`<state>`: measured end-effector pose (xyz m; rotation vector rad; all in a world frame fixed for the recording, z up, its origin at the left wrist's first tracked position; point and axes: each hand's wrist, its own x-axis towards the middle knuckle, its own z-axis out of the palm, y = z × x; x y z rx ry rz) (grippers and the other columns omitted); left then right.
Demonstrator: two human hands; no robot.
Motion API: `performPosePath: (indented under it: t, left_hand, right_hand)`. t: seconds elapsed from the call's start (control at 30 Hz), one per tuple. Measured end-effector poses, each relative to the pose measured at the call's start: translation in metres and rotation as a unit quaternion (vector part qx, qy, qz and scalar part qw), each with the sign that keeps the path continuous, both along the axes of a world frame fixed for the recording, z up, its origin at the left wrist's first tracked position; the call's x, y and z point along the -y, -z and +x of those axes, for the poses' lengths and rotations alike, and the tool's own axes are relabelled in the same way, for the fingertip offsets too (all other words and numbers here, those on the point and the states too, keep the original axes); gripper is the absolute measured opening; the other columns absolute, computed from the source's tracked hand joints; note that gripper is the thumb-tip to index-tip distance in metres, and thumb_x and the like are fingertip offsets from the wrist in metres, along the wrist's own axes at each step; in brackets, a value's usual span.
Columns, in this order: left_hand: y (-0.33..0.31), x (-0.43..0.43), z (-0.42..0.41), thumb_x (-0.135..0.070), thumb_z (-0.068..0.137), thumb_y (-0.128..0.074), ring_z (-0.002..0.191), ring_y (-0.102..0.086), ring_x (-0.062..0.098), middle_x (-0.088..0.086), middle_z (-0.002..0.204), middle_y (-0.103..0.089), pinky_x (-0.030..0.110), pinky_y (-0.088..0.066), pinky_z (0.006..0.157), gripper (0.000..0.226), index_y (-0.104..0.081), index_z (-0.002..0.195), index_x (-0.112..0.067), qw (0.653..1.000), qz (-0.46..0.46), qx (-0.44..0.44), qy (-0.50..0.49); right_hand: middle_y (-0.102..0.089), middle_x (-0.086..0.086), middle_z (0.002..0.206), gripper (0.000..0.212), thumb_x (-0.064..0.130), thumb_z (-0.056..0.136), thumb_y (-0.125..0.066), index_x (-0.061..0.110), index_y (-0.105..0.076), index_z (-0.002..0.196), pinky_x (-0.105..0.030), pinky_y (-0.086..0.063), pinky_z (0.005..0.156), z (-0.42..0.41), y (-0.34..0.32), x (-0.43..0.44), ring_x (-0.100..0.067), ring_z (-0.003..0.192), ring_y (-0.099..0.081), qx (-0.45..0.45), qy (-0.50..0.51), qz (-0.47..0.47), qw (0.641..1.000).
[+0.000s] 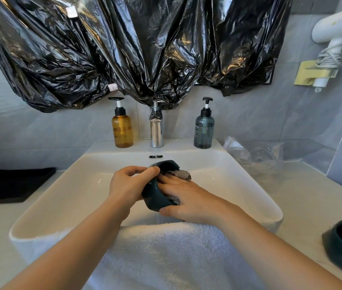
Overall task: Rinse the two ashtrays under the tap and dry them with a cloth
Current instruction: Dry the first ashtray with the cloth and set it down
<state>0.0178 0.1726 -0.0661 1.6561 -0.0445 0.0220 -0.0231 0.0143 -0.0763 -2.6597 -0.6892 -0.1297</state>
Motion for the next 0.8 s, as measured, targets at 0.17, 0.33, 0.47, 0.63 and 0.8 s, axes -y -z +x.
performPosePath:
  t: [0.17,0.33,0.47,0.63,0.8]
  left_hand:
    - [-0.002,0.000,-0.001,-0.030,0.079,-0.075,0.091,-0.067,0.025,0.012,0.098,-0.069,0.034,-0.059,0.067,0.030,-0.067,0.100,-0.010,0.999,-0.033,-0.017,0.004]
    - [-0.002,-0.001,0.000,-0.028,0.079,-0.075,0.086,-0.067,0.023,0.011,0.097,-0.069,0.027,-0.055,0.056,0.023,-0.067,0.095,-0.013,0.999,-0.050,-0.013,-0.016]
    - [-0.003,0.000,-0.001,-0.028,0.079,-0.074,0.082,-0.068,0.021,0.010,0.096,-0.070,0.026,-0.055,0.055,0.022,-0.068,0.095,-0.014,0.999,-0.047,-0.003,-0.014]
    - [-0.002,0.000,-0.001,-0.028,0.079,-0.075,0.079,-0.067,0.018,0.009,0.092,-0.069,0.028,-0.056,0.058,0.030,-0.066,0.103,-0.013,0.999,-0.034,0.013,-0.036]
    - [0.000,-0.005,0.002,-0.030,0.079,-0.074,0.092,-0.067,0.027,0.012,0.100,-0.068,0.036,-0.059,0.070,0.031,-0.066,0.103,-0.012,0.998,-0.046,-0.007,-0.036]
  right_hand:
    - [-0.051,0.018,0.139,0.022,0.028,0.088,-0.062,0.030,-0.069,0.108,-0.049,-0.027,0.111,0.003,0.003,0.002,-0.005,0.138,-0.032,-0.004,-0.026,0.066,0.997]
    - [-0.072,0.003,0.091,0.006,0.018,0.079,-0.074,0.013,-0.075,0.083,-0.042,-0.052,0.087,0.000,0.002,0.005,-0.011,0.092,-0.063,-0.029,0.008,0.166,0.986]
    - [-0.061,0.008,0.069,0.022,0.039,0.082,-0.069,0.027,-0.064,0.064,-0.039,-0.038,0.103,-0.004,-0.002,0.004,-0.009,0.077,-0.054,0.029,0.061,0.065,0.996]
    - [-0.065,0.014,0.102,0.024,0.050,0.089,-0.056,0.030,-0.069,0.091,-0.052,0.003,0.117,-0.010,-0.005,0.002,-0.008,0.114,-0.048,0.093,0.103,-0.078,0.987]
    - [-0.049,0.017,0.138,0.030,0.043,0.091,-0.056,0.035,-0.065,0.118,-0.058,0.006,0.116,-0.011,-0.006,0.000,-0.008,0.135,-0.033,0.073,0.068,-0.053,0.994]
